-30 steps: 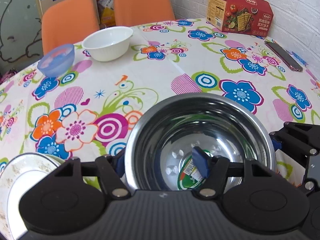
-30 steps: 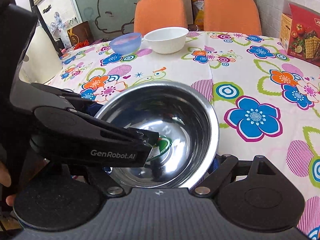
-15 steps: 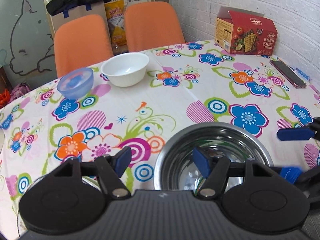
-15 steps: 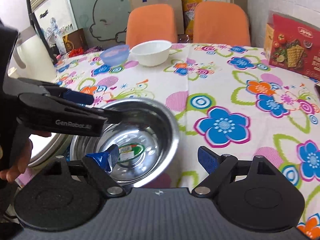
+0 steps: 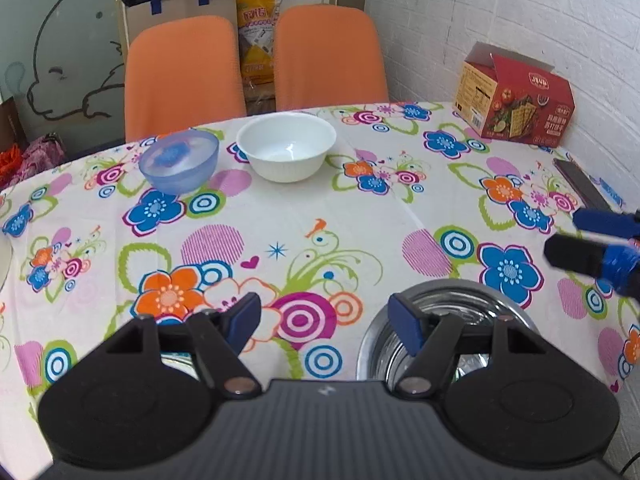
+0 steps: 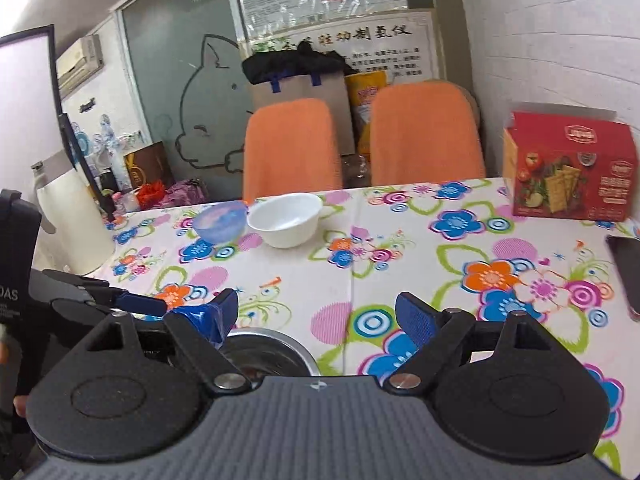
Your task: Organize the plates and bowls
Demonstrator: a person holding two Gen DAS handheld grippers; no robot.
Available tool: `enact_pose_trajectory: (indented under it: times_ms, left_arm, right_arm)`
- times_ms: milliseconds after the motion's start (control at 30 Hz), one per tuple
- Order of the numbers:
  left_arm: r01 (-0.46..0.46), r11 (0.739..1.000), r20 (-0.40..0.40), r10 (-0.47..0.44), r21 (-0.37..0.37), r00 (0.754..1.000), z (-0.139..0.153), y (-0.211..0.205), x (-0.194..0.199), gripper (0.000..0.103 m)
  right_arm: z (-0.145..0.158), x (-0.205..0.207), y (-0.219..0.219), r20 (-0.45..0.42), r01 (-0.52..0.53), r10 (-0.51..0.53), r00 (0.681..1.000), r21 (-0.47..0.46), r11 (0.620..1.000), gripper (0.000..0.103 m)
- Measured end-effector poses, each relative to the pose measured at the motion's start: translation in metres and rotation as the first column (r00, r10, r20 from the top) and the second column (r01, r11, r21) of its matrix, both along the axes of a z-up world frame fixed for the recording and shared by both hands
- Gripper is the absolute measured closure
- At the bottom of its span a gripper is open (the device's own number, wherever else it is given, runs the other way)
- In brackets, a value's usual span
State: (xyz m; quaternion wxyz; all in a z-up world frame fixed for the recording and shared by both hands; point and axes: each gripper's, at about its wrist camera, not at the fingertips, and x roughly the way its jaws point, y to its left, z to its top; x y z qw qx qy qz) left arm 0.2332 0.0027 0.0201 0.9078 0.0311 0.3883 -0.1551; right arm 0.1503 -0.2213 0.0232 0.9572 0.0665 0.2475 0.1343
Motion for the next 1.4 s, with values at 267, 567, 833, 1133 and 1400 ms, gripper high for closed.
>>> enact_pose_trajectory:
  times_ms: [267,567,833,1133,1400]
  left_arm:
    - [-0.082,0.996,0.004,0.082,-0.021,0.997,0.012,0.034,0.038,0.032]
    - [-0.122,0.992,0.051,0.122,0.002,0.991,0.036,0.037,0.135,0.032]
    - [-0.011,0.995,0.040,0.007,0.097,0.999,0.026,0.001,0.235,0.032]
    - [0.052,0.982,-0.029,-0.048,0.182,0.998,-0.020,-0.021,0.282,0.031]
    - [0.061,0.973,-0.038,-0.054,0.223,0.998,-0.038,-0.030,0.292,0.031]
  right_arm:
    - [-0.023,0.043,0.016,-0.162,-0.058,0.043,0.986,-0.088,0.994,0.030]
    - [0.015,0.120,0.048,-0.084,-0.139,0.121,0.989,-0.253,0.958,0.030]
    - [-0.021,0.193,0.078,-0.127,-0.240,0.207,0.970,-0.371,0.897,0.030]
    - [-0.054,0.235,0.094,-0.192,-0.317,0.261,0.946,-0.384,0.867,0.030]
    - [-0.065,0.249,0.104,-0.201,-0.341,0.285,0.937,-0.367,0.865,0.030]
